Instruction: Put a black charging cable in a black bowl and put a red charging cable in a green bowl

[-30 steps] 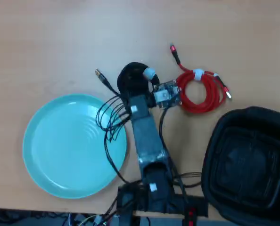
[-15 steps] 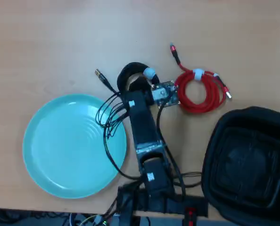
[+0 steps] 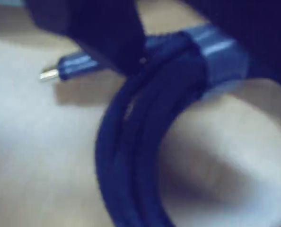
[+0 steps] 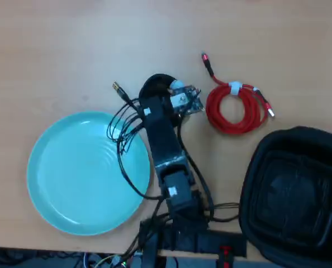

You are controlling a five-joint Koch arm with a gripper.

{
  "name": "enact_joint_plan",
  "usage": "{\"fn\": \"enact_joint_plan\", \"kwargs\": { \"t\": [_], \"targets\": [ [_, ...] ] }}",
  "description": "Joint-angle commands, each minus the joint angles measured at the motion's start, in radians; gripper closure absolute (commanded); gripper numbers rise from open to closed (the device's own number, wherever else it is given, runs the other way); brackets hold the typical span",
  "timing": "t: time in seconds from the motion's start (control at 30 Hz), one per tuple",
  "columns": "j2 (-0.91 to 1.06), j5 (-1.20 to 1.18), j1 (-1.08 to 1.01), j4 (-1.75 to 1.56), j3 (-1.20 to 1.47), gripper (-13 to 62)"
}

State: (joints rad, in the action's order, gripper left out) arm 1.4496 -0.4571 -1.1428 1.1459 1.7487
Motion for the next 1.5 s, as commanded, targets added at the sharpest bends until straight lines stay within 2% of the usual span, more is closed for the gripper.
{"fn": "enact_joint_plan", "kwargs": {
  "t": [0.0, 0.67, 0.73, 0.93, 1.0, 1.1, 1.47],
  "targets": [
    [-0.02, -0.012, 0.009, 0.005, -0.083, -8.3],
    [-0.06, -0.014, 0.002, 0.021, -0.018, -8.2],
    [-0.06, -0.014, 0.0, 0.021, -0.012, -6.1],
    [-0.06, -0.052, -0.003, 0.02, 0.021, 12.4],
    [-0.066, -0.057, -0.003, 0.018, 0.023, 15.9],
    [-0.092, -0.058, -0.002, 0.014, 0.02, 17.2],
    [-0.156, -0.094, 0.012, -0.029, 0.028, 14.6]
  ]
}}
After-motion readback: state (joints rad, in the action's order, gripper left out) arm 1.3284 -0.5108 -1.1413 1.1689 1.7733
